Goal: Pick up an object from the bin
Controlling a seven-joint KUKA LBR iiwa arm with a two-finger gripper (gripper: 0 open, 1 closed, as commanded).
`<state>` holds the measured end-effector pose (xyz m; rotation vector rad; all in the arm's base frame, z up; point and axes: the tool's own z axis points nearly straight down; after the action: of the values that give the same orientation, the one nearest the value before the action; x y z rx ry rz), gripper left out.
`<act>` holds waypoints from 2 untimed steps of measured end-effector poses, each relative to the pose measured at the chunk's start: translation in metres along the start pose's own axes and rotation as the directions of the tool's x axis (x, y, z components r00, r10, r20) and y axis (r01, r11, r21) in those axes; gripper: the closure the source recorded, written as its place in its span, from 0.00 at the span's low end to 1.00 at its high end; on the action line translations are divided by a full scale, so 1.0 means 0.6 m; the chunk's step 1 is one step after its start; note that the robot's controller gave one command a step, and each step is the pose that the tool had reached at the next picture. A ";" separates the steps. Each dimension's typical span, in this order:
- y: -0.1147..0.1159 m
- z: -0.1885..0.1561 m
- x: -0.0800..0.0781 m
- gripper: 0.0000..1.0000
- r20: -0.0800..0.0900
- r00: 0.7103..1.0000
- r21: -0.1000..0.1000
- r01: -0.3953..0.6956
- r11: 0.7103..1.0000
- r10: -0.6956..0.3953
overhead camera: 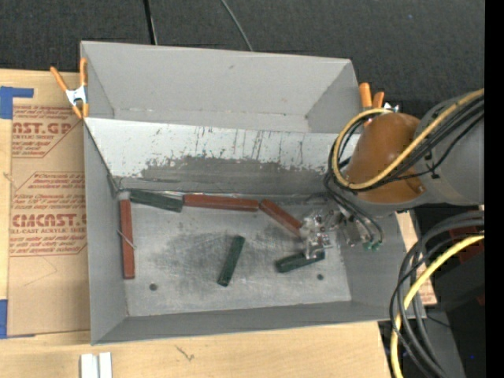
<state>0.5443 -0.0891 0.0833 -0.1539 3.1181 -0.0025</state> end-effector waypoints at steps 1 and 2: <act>0.001 0.015 0.011 0.00 -0.011 1.000 -0.001 -0.001 1.000 0.001; 0.001 0.015 0.010 0.00 -0.011 1.000 -0.001 -0.001 1.000 0.001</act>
Offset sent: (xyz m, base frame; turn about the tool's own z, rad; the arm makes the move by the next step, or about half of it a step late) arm 0.0000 0.0000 0.0000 0.0000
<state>0.5382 -0.0892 0.0740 -0.1531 3.1291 -0.0020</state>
